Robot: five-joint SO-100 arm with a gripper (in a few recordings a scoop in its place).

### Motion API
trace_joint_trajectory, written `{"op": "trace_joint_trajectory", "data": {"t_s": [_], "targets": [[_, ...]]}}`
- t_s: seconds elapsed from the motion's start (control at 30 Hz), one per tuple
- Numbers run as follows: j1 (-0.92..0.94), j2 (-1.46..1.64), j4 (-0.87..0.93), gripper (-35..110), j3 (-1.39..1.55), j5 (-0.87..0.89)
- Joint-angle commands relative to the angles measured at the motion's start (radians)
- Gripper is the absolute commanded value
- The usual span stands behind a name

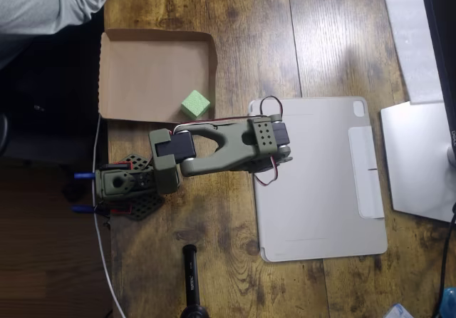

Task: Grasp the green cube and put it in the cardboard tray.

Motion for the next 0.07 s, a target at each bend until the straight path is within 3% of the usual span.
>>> {"op": "trace_joint_trajectory", "data": {"t_s": [0.0, 0.03], "targets": [[0.017, 0.011, 0.018, 0, 0.003, 0.011], [0.017, 0.009, 0.018, 0, 0.003, 0.011]]}}
